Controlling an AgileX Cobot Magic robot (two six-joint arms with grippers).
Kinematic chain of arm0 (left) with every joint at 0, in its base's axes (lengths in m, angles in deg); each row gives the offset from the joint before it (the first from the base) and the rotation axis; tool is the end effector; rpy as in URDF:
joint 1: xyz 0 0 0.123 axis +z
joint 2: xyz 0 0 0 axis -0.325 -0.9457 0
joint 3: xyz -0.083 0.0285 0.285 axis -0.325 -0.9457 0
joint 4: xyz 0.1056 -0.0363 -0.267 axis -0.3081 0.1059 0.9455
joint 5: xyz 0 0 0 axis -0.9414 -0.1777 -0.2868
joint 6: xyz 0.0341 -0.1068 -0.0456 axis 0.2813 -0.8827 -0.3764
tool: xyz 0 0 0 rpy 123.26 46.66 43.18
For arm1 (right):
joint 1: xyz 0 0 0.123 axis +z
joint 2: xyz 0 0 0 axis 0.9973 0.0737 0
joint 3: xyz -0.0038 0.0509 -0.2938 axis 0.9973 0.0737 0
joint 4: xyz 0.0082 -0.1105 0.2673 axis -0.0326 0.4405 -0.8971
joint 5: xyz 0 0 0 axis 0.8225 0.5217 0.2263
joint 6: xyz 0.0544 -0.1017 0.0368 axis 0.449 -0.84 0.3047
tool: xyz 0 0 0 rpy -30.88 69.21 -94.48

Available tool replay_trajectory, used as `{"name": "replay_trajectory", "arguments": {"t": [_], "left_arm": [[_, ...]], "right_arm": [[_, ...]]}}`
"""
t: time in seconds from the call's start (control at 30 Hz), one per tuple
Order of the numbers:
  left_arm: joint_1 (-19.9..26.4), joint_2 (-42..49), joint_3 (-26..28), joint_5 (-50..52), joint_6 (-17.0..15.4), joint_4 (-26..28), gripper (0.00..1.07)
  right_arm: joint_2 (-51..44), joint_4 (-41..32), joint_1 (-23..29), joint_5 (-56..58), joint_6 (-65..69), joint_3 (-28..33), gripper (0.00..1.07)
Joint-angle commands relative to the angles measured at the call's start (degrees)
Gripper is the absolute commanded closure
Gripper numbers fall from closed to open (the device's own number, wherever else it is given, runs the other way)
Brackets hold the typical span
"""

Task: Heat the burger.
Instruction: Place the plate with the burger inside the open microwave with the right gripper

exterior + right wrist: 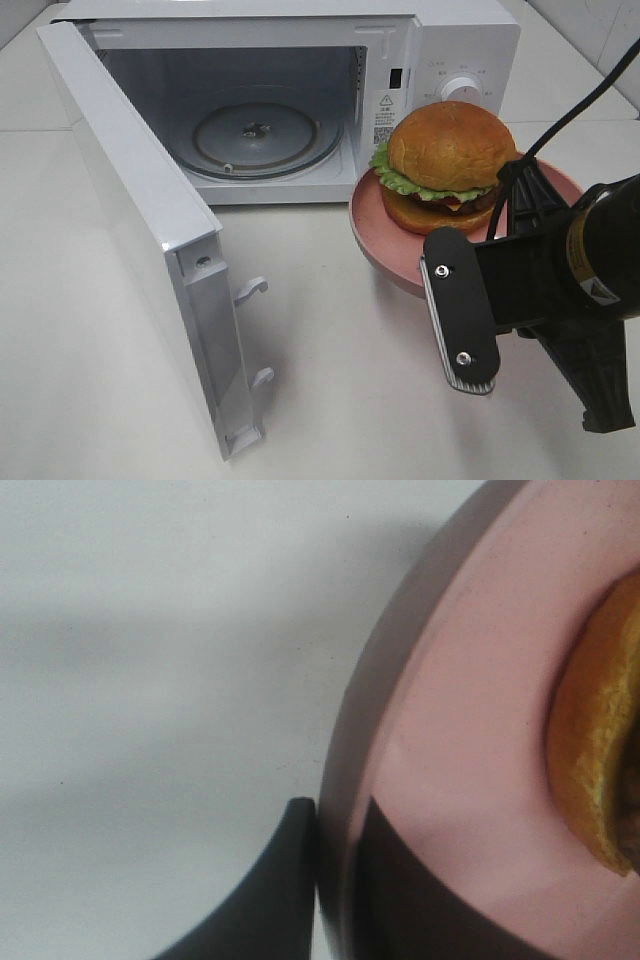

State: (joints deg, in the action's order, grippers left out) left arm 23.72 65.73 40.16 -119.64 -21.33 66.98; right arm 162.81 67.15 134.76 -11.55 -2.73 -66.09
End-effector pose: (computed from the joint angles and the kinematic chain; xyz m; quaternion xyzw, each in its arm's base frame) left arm 0.0384 -0.0067 0.2857 -0.0406 0.8515 -0.0292 0.5220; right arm 0.2054 0.1699 0.1754 -0.7458 0.6040 -0.1943 0.2028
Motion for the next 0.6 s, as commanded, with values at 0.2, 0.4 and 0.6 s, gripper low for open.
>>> {"name": "replay_trajectory", "arguments": {"t": [0.2, 0.4, 0.6], "left_arm": [[-0.06, 0.97, 0.00, 0.86, -0.17, 0.29, 0.04], [-0.06, 0.97, 0.00, 0.86, -0.17, 0.29, 0.04], [-0.06, 0.97, 0.00, 0.86, -0.17, 0.29, 0.04]], "right_arm": [[-0.52, 2.35, 0.06, -4.64, -7.33, -0.11, 1.04], [-0.52, -0.11, -0.34, -8.25, -12.83, -0.11, 1.04], [-0.46, -5.27, -0.34, -11.17, -21.72, -0.11, 1.04]]}}
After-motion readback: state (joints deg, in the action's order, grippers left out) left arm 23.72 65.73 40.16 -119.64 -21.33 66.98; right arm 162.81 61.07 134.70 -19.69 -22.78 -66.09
